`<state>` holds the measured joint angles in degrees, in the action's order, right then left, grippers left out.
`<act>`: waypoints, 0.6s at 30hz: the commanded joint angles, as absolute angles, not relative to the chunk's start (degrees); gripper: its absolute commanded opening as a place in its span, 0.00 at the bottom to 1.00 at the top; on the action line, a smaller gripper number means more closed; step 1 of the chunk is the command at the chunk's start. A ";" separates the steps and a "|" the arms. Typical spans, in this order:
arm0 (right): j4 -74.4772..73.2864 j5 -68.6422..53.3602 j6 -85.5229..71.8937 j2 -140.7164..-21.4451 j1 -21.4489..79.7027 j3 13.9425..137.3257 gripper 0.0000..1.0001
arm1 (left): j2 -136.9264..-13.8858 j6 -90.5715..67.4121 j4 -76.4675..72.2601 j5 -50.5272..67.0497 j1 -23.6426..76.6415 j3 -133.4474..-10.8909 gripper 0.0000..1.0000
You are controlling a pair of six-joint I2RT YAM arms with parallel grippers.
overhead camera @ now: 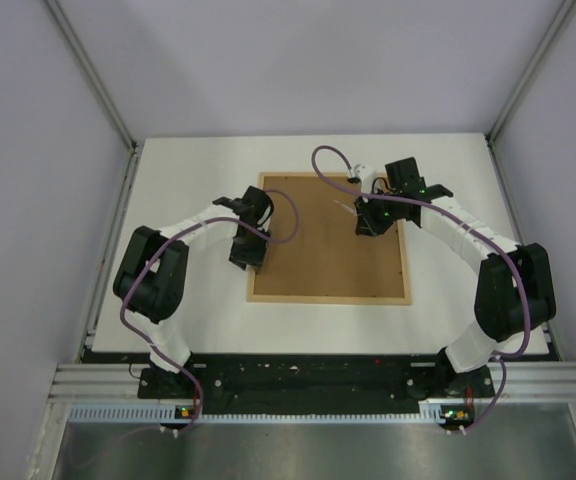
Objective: Take the photo out of the frame
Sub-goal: Release the photo frame item from the photo frame.
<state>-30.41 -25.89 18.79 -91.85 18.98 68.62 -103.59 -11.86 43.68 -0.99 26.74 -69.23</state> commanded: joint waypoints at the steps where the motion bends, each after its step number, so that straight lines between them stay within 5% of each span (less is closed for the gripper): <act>1: -29.09 -27.60 18.19 -89.91 19.16 68.64 0.00 | -104.24 -11.78 43.95 -1.49 26.80 -70.31 0.45; 18: -29.09 -26.98 18.11 -90.44 19.07 68.82 0.00 | -101.60 -12.39 43.95 -0.35 27.33 -70.58 0.46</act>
<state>-30.41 -26.20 18.76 -91.85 18.98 68.62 -103.63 -11.90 43.75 -0.95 26.89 -69.38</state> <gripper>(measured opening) 0.164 0.456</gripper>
